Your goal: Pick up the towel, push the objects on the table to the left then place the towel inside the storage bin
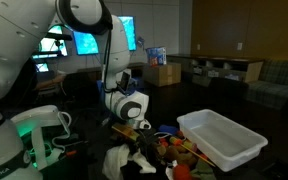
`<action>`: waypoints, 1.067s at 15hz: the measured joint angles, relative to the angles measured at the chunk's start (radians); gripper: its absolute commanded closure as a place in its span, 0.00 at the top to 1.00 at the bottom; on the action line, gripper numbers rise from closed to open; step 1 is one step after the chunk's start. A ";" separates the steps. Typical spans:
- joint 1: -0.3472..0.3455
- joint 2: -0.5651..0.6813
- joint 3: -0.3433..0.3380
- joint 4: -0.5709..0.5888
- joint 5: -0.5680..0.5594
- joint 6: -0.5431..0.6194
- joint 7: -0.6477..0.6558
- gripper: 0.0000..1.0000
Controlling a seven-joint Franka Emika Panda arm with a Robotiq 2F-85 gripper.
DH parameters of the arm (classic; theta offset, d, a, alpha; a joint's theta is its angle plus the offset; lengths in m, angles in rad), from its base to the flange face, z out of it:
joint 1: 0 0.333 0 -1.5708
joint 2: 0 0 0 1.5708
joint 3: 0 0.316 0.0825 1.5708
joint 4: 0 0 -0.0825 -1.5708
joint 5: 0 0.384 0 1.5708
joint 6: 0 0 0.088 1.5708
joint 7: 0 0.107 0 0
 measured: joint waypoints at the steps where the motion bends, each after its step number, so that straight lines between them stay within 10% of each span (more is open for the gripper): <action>1: 0.027 0.007 0.001 0.018 0.017 -0.001 0.037 0.10; 16: 0.198 0.127 -0.080 0.349 0.192 -0.115 0.464 0.10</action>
